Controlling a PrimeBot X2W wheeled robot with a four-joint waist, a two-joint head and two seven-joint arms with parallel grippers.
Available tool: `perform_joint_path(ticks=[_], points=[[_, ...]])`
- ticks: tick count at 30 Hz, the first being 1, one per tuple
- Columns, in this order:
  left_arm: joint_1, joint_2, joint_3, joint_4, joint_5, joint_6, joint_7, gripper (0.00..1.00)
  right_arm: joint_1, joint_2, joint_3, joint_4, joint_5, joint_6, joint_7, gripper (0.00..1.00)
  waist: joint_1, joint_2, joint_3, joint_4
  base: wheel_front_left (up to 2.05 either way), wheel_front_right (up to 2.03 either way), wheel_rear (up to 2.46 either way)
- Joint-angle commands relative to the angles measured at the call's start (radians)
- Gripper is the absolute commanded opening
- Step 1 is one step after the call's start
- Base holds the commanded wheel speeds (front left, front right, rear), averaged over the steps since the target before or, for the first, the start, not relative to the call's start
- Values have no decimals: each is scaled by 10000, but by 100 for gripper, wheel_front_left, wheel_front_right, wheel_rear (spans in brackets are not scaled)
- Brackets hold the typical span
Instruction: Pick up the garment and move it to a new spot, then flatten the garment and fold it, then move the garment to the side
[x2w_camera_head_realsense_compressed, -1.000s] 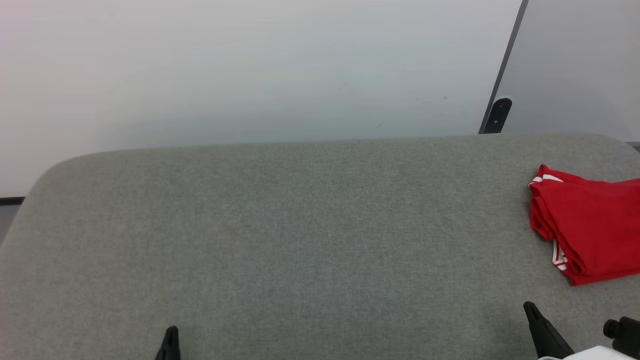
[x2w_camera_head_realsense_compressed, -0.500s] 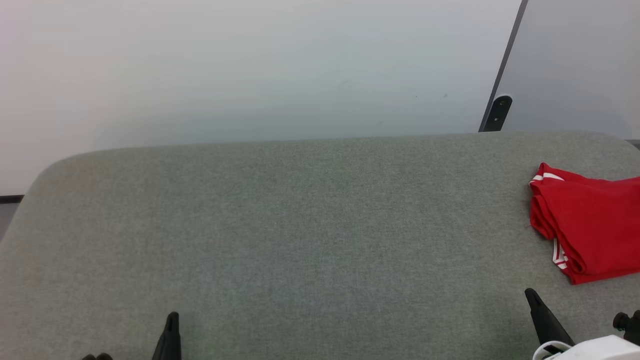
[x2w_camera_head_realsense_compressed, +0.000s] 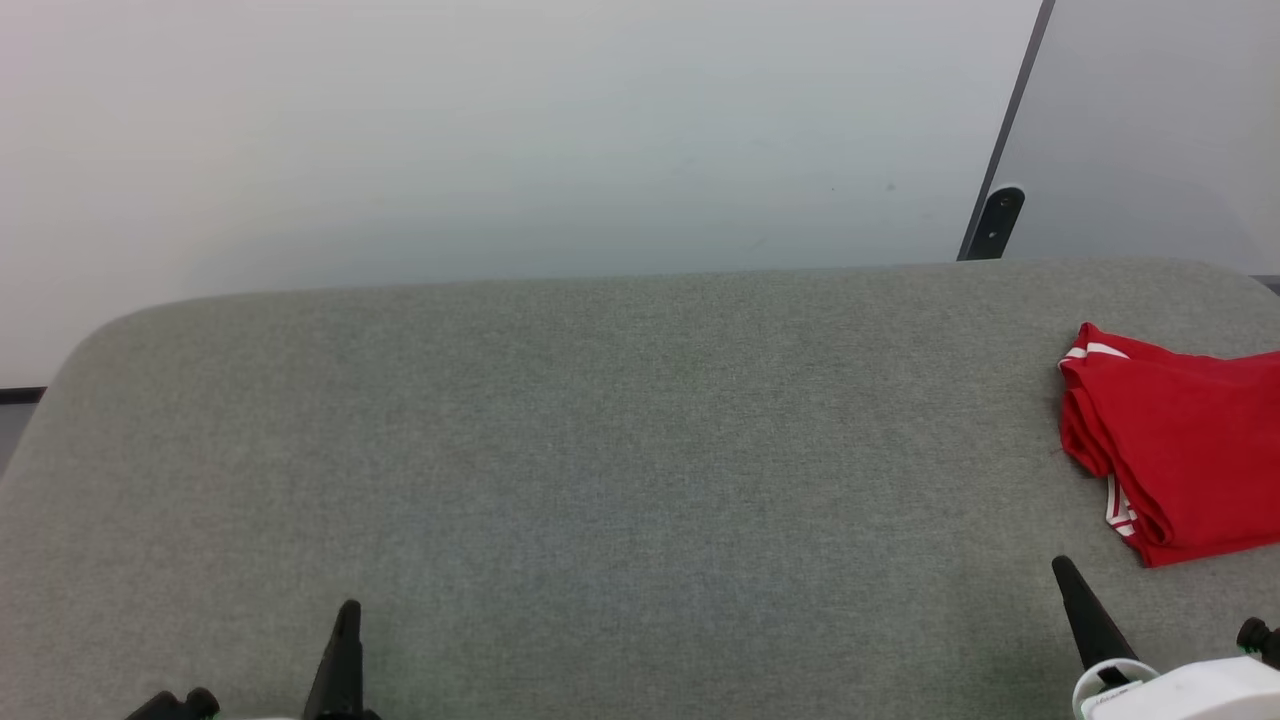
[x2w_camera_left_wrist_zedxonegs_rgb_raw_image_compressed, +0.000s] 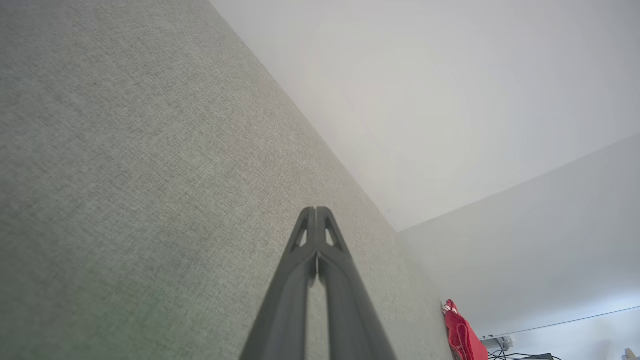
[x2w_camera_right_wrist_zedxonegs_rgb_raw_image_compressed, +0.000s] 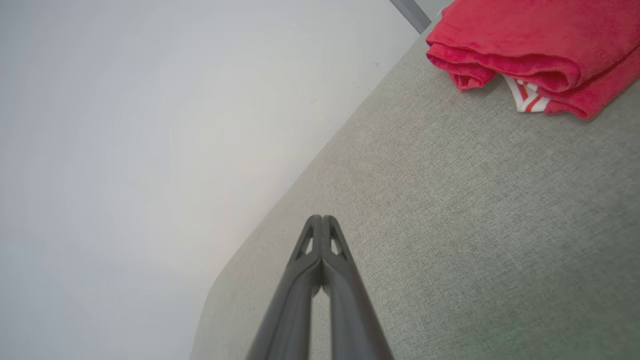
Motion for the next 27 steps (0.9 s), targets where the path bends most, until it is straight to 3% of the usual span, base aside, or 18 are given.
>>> perform_joint_path(ticks=[1, 27], points=[[-268, 15, 43, -50, -380, -96, 79, 0, -303, -9, -47, -32, 374, -3, -72, 0, 0, 0, 7, -1, 0, 0, 0], [-972, -6, 144, 276, -2945, -167, 765, 0, -843, 61, -166, 516, 2825, -6, -155, 0, 0, 0, 97, -18, 0, 0, 0]])
